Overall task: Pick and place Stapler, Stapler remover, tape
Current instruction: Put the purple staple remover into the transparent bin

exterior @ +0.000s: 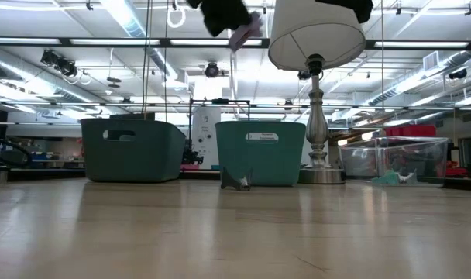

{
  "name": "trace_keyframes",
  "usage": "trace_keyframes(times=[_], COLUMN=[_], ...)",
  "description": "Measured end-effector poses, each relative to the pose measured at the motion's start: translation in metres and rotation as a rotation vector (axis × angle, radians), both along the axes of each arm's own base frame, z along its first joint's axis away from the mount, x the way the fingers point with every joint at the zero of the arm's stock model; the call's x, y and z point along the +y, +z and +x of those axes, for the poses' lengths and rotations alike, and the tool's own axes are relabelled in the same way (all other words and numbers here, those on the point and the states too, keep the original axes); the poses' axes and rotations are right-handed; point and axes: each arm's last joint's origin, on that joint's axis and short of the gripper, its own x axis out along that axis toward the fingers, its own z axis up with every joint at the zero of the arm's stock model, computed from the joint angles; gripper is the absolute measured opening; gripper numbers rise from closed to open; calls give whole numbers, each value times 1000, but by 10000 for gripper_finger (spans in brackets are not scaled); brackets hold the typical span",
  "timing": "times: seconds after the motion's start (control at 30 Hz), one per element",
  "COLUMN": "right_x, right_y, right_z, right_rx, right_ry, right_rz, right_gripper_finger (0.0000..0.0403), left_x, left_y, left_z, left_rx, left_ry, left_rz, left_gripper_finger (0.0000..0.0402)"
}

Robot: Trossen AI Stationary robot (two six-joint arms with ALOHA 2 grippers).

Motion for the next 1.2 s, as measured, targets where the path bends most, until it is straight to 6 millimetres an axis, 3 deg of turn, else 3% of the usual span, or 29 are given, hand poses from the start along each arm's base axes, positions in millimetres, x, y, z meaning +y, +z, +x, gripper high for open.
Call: trace_keyframes(times=[0.6, 0.77, 1.0, 1.2], right_x=[-1, 0, 0, 1], right_y=[6, 6, 5, 3], right_z=[-8, -8, -6, 5], right_rx=[-18, -16, -13, -26], right_ry=[9, 31, 35, 30], right_rz=[-57, -62, -68, -98], right_gripper_finger=[239, 239, 239, 239], left_x=[58, 71, 78, 78], left_y=[106, 119, 120, 107], left_z=[19, 20, 20, 34], left_rx=[-541, -663, -701, -679], left_ry=[146, 95, 52, 51], left_rz=[-44, -81, -129, -131], left_gripper_finger=[115, 115, 115, 115])
